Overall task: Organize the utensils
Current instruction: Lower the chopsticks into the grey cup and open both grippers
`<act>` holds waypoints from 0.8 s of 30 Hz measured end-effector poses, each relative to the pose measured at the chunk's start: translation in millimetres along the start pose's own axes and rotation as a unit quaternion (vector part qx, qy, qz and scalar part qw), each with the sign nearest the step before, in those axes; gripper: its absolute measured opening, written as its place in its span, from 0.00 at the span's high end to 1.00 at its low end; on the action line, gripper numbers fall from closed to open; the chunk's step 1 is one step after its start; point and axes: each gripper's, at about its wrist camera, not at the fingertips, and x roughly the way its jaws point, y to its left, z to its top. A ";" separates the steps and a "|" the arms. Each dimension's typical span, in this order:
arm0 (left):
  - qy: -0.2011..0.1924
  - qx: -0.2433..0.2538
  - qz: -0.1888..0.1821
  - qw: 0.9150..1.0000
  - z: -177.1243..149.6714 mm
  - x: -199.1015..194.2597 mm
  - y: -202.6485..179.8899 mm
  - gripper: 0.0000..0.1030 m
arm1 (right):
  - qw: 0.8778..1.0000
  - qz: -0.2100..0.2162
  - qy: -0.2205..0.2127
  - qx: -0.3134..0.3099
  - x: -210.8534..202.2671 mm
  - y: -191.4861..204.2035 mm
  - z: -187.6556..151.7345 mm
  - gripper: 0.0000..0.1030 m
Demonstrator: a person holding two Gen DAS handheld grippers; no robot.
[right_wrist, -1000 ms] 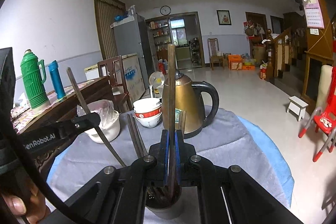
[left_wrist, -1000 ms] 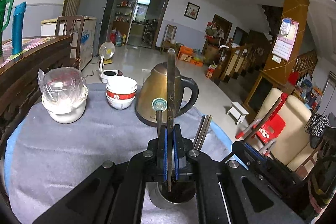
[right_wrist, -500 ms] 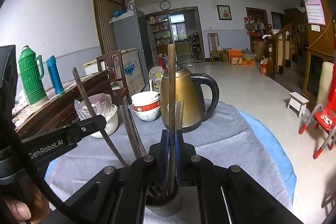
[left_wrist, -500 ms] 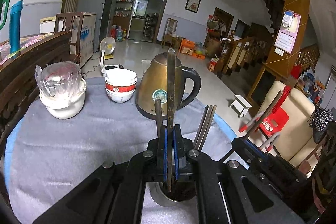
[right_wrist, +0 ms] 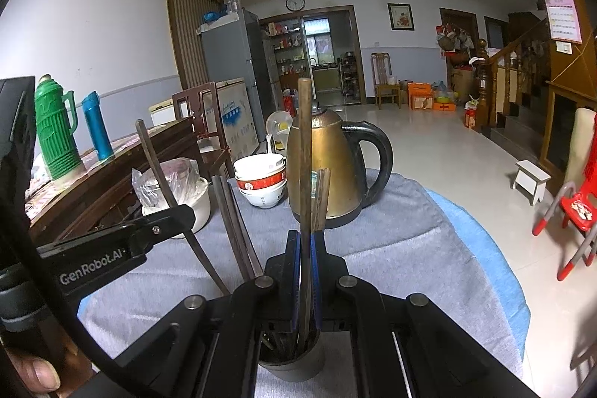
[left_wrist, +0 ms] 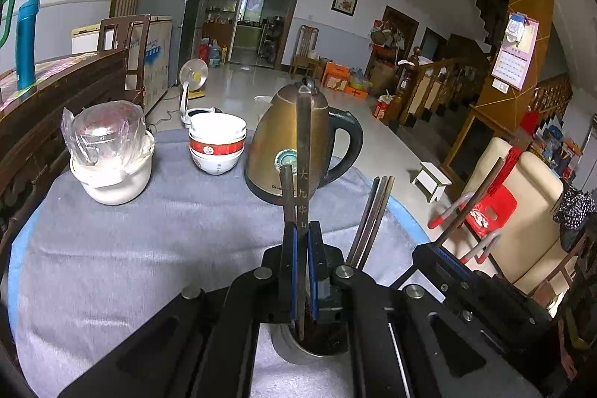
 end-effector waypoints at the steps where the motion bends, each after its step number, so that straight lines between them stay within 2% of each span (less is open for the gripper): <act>1: 0.001 0.001 0.001 1.000 0.2 0.6 0.6 0.95 | 1.000 0.000 0.001 0.000 0.7 0.2 -0.6 0.94; 24: 0.022 -0.002 0.010 1.000 -4.6 12.3 5.3 0.95 | 1.000 0.005 0.022 -0.004 10.1 1.5 -5.0 0.94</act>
